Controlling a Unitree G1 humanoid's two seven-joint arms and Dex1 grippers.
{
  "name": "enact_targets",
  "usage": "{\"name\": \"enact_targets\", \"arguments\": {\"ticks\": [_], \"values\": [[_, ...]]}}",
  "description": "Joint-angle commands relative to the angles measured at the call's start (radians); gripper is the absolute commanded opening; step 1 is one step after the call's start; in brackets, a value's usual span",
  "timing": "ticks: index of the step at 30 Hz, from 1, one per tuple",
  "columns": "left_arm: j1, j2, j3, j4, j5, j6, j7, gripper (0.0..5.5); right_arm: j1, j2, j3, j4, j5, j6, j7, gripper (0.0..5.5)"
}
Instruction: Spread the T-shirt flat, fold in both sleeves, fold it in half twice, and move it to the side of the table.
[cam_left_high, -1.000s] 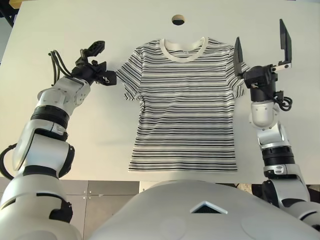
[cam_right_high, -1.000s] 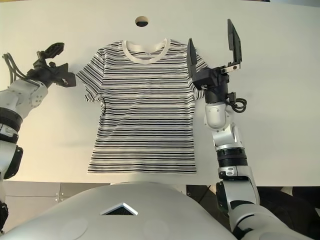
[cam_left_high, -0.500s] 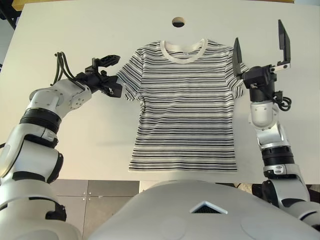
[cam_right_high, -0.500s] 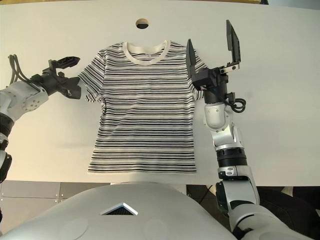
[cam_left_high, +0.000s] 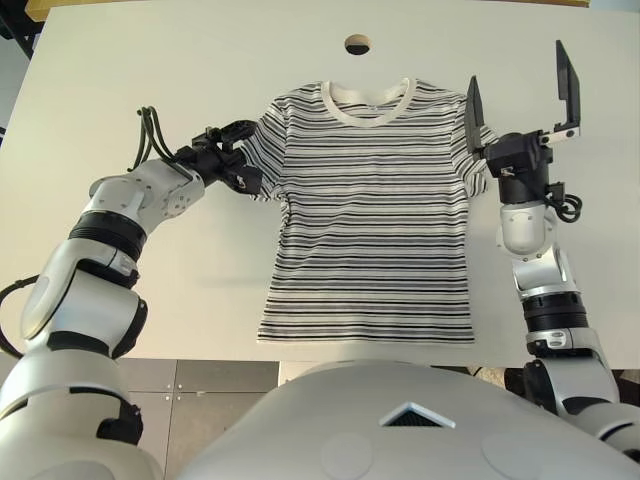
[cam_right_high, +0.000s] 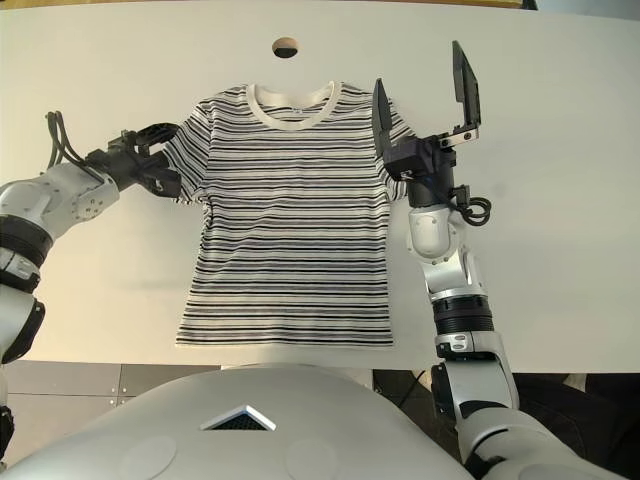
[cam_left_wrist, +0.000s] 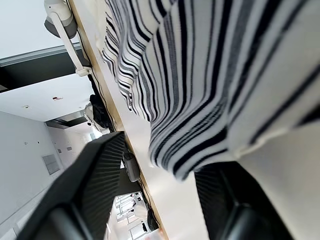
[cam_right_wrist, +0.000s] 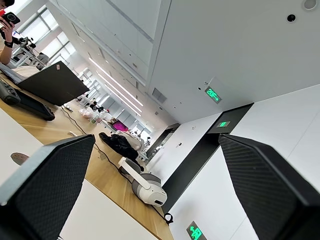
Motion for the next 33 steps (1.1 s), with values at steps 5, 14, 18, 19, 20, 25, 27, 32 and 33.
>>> {"name": "enact_targets", "arguments": {"ticks": [5, 14, 18, 19, 20, 25, 27, 32, 33], "values": [[0.083, 0.022, -0.015, 0.021, 0.011, 0.014, -0.012, 1.09, -0.005, -0.001, -0.001, 0.005, 0.025, 0.000, 0.003, 4.57], [0.092, 0.006, -0.002, 0.007, 0.001, 0.025, 0.023, 0.11, -0.002, -0.003, -0.002, -0.001, 0.036, -0.004, 0.011, 4.57], [0.089, -0.025, 0.078, -0.051, -0.053, 0.079, 0.133, 0.11, 0.000, -0.002, 0.001, 0.005, 0.036, -0.007, 0.009, 4.57], [0.094, -0.031, 0.088, -0.065, -0.061, 0.079, 0.146, 0.11, 0.000, -0.002, 0.003, 0.009, 0.036, -0.008, 0.009, 4.57], [0.104, -0.035, 0.095, -0.089, -0.069, 0.075, 0.159, 0.11, 0.001, -0.003, 0.004, 0.012, 0.034, -0.008, 0.008, 4.57], [0.174, -0.049, 0.122, -0.245, -0.066, 0.083, 0.207, 0.11, -0.001, -0.015, -0.006, 0.055, 0.029, -0.007, -0.006, 4.57], [0.197, -0.052, 0.126, -0.296, -0.062, 0.094, 0.205, 0.11, -0.003, -0.017, -0.005, 0.069, 0.026, -0.009, -0.009, 4.57], [0.225, -0.058, 0.128, -0.400, -0.046, 0.110, 0.180, 0.11, -0.010, -0.022, -0.001, 0.099, 0.018, -0.014, -0.020, 4.57], [0.228, -0.063, 0.122, -0.406, -0.043, 0.108, 0.168, 0.11, -0.011, -0.022, 0.000, 0.102, 0.017, -0.014, -0.021, 4.57]]}}
